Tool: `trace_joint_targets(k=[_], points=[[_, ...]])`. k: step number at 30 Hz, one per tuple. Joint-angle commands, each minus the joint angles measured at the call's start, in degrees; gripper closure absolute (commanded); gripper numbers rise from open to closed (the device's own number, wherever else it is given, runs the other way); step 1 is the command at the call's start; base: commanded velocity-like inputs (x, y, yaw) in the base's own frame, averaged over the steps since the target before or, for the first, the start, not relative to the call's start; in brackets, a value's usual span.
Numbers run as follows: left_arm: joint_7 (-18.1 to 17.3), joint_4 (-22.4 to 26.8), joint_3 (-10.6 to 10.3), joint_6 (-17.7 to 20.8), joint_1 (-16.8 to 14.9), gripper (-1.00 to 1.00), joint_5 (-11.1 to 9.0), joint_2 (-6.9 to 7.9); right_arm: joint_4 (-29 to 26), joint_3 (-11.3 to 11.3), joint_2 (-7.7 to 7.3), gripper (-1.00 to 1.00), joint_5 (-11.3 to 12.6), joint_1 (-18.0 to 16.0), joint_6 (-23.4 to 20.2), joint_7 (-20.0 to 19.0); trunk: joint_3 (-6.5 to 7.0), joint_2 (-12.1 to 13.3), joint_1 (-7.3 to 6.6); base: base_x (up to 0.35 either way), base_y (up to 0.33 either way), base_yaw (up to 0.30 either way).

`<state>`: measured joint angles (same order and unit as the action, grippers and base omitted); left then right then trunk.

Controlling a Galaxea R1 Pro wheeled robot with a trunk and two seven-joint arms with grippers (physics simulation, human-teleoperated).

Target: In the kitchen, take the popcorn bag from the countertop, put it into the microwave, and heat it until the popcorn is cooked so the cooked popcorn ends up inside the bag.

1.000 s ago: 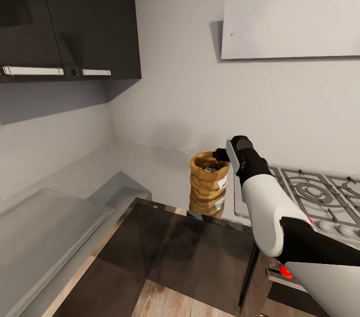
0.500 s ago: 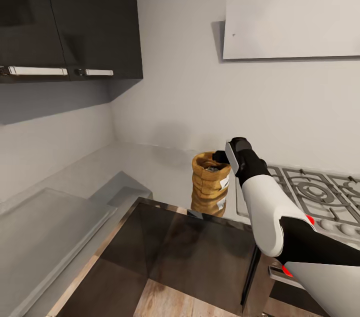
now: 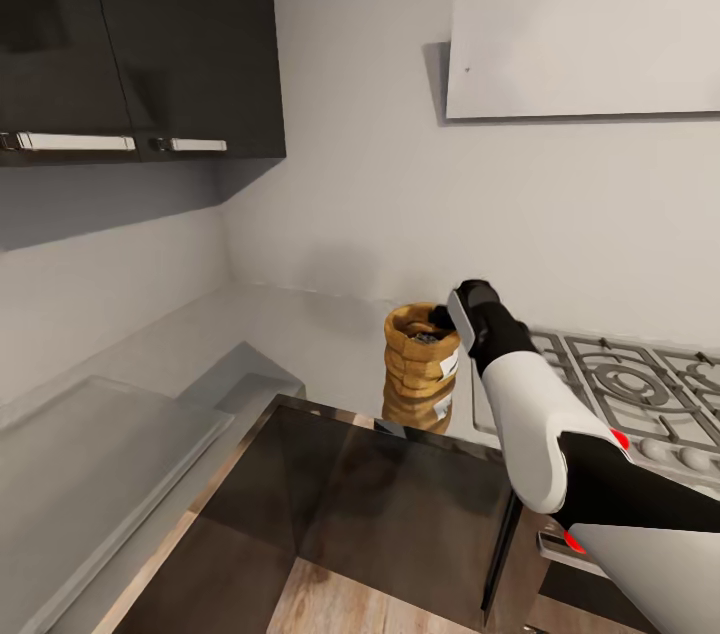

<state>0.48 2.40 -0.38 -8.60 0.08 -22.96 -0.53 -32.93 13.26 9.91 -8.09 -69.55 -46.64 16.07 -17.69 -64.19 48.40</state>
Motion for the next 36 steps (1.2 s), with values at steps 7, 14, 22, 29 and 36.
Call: trace_joint_targets(k=[7,14,22,29,36], points=[[-0.12,0.07,-0.1,0.11,0.01,-1.0,-0.08,0.0,0.57,0.36,0.09,-1.0,-0.37,-0.03,-0.03,0.1,-0.06,-0.04,0.0,0.063,0.0,0.0],[-0.04,0.07,-0.09,0.1,0.01,-1.0,-0.07,0.0,1.64,0.36,0.09,-1.0,-0.38,0.0,0.04,0.01,-0.06,-0.04,0.0,0.043,0.0,0.0],[-0.04,0.07,-0.1,0.07,0.01,-1.0,-0.12,0.0,8.55,0.44,0.09,-1.0,-0.46,-0.01,5.21,0.11,-0.06,-0.04,0.0,0.001,0.0,0.0],[-0.04,0.07,-0.09,0.07,0.01,-1.0,-0.15,0.0,8.92,0.85,0.09,-1.0,-0.52,0.01,5.47,0.24,-0.06,-0.04,0.0,0.0,0.0,0.0],[-0.04,0.07,-0.1,0.07,0.01,-1.0,-0.15,0.0,8.93,5.04,0.09,-1.0,-0.49,-0.01,5.24,3.02,-0.06,-0.04,0.0,0.0,0.0,0.0]])
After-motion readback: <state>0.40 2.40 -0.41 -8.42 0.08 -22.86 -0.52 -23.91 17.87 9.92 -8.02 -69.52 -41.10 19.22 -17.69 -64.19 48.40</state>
